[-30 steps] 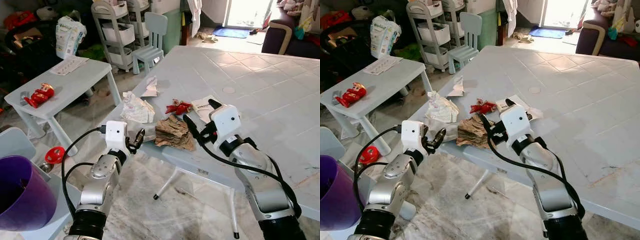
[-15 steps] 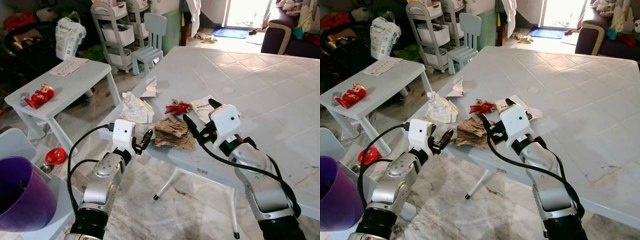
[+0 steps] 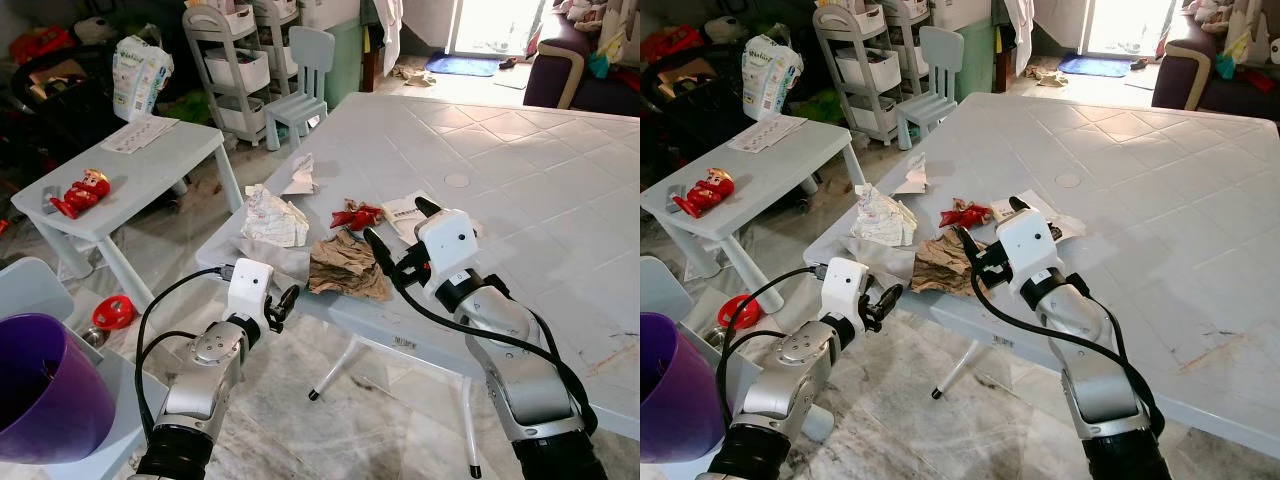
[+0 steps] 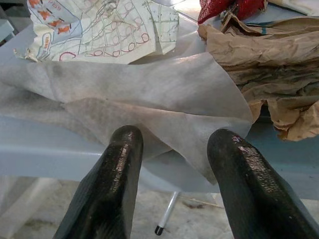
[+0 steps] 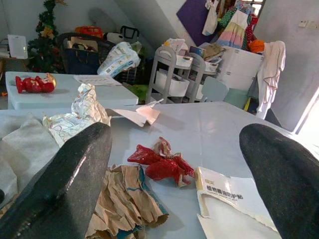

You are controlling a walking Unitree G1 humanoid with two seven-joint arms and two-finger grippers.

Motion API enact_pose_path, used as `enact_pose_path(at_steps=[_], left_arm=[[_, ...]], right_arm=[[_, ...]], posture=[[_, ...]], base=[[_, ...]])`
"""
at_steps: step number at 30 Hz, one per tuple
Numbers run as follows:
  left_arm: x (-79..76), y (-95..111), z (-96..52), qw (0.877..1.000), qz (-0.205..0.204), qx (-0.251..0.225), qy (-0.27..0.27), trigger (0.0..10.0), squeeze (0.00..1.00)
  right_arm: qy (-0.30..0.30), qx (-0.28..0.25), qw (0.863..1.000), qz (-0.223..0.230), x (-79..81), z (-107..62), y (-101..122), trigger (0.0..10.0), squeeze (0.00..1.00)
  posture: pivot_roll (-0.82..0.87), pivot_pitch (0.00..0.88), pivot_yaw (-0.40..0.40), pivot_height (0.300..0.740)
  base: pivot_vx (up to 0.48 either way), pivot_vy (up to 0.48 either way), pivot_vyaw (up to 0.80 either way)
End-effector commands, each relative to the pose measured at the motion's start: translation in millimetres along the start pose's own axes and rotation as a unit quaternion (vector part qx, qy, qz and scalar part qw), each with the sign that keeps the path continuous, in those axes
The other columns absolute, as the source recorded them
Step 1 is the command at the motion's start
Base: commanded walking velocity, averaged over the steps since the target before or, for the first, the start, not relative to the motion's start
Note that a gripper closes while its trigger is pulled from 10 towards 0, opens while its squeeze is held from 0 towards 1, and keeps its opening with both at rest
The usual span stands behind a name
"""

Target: Picking trash to rubbish bin

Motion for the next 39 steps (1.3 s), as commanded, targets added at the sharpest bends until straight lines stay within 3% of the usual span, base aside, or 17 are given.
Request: enact_pose_path(at_steps=[1, 18, 25, 34, 36, 39], left_arm=[[4.3, 5, 1.5, 1.000, 0.011, -0.002, 0.002, 0.0, 0.00], [13.8, 22, 4.2, 0.998, 0.010, -0.053, 0.032, 0.0, 0.00], [19.2, 37, 2.8, 0.994, 0.014, -0.097, 0.053, 0.0, 0.00], [25.0, 63, -5.0, 0.979, 0.051, -0.176, 0.085, 0.0, 0.00], [25.9, 65, -6.2, 0.978, 0.060, -0.182, 0.089, 0.0, 0.00], [29.4, 62, -7.2, 0.977, 0.075, -0.173, 0.101, 0.0, 0.00]], right_arm=[[0.005, -0.006, 1.000, -0.003, 2.1, 3.3, 3, 10.0, 0.00], [0.002, -0.004, 1.000, -0.005, 1.6, 3.6, 2, 10.0, 0.00], [0.003, -0.004, 1.000, -0.006, 1.7, 3.3, 1, 10.0, 0.00], [0.009, -0.003, 1.000, -0.007, 2.5, 3.6, 1, 10.0, 0.00], [0.023, 0.002, 1.000, -0.002, 6.0, 3.4, 0, 10.0, 0.00], [0.093, 0.014, 0.996, 0.006, 23.1, -1.7, -5, 10.0, 0.00]], posture=[[-0.02, 0.000, 0.093, 0.740], [-0.03, 0.000, 0.095, 0.740], [-0.03, 0.000, 0.090, 0.740], [-0.02, 0.000, 0.085, 0.740], [-0.02, 0.000, 0.085, 0.740], [-0.02, 0.000, 0.086, 0.740]], base=[[0.000, 0.000, 0.00], [0.000, 0.000, 0.00], [0.000, 0.000, 0.00], [0.000, 0.000, 0.00], [0.000, 0.000, 0.00], [0.000, 0.000, 0.00]])
Point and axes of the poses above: a point about 5 cm out from each wrist's last joint towards the gripper, its own z axis pointing out of the wrist towards the gripper, its own y axis along the axis of the wrist's last joint, x = y × z, the point moved 2 cm from there along z, pointing out of the wrist towards the gripper, and after that the axes turned 1 degree about -z, right-handed, at the moved point
